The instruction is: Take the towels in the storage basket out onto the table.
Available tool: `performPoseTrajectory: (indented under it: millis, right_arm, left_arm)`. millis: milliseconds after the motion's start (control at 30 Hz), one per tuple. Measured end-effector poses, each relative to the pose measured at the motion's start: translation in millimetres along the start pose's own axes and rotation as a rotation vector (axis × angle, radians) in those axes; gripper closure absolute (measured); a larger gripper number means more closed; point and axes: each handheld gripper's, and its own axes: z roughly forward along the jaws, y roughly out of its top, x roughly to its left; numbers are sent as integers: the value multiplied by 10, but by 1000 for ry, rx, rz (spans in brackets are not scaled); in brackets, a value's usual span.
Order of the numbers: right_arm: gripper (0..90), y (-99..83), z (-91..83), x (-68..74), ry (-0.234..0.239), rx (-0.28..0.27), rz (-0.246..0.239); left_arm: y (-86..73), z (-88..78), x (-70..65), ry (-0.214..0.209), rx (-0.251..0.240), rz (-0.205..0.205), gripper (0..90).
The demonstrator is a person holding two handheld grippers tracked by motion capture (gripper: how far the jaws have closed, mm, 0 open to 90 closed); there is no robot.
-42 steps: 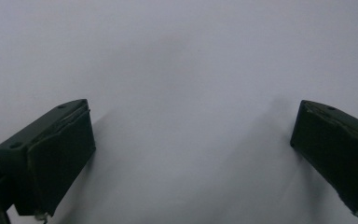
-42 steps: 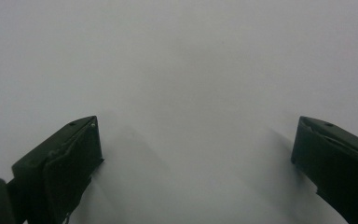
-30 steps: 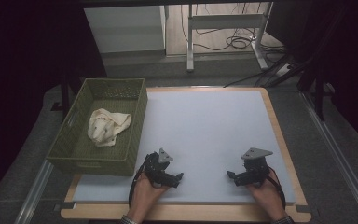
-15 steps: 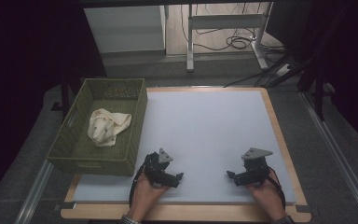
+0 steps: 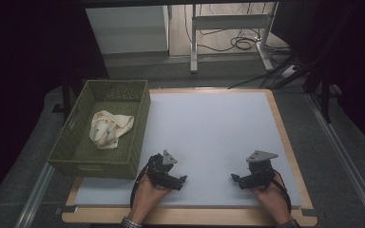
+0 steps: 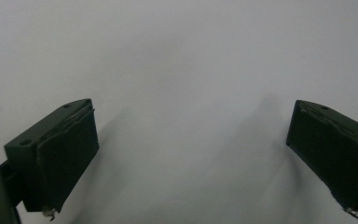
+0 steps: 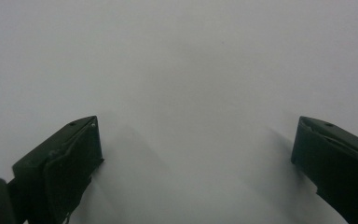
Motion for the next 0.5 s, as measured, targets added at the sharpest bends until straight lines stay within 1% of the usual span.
performPoseTrajectory:
  millis: [100,200,233,367,433,500]
  right_arm:
    - [17,0,0,0,0,0,0]
    - [17,0,0,0,0,0,0]
    - [17,0,0,0,0,0,0]
    - [17,0,0,0,0,0,0]
    - [17,0,0,0,0,0,0]
    - [17,0,0,0,0,0,0]
  left_arm:
    - [32,-18,-1,0,2,11,24]
    - [66,-29,3,-13,7,16,25]
    - [81,-35,5,-14,12,21,25]
    - [121,-49,7,-23,13,23,26]
    - [167,-57,2,-34,18,29,26]
    - [184,-62,1,-36,23,31,26]
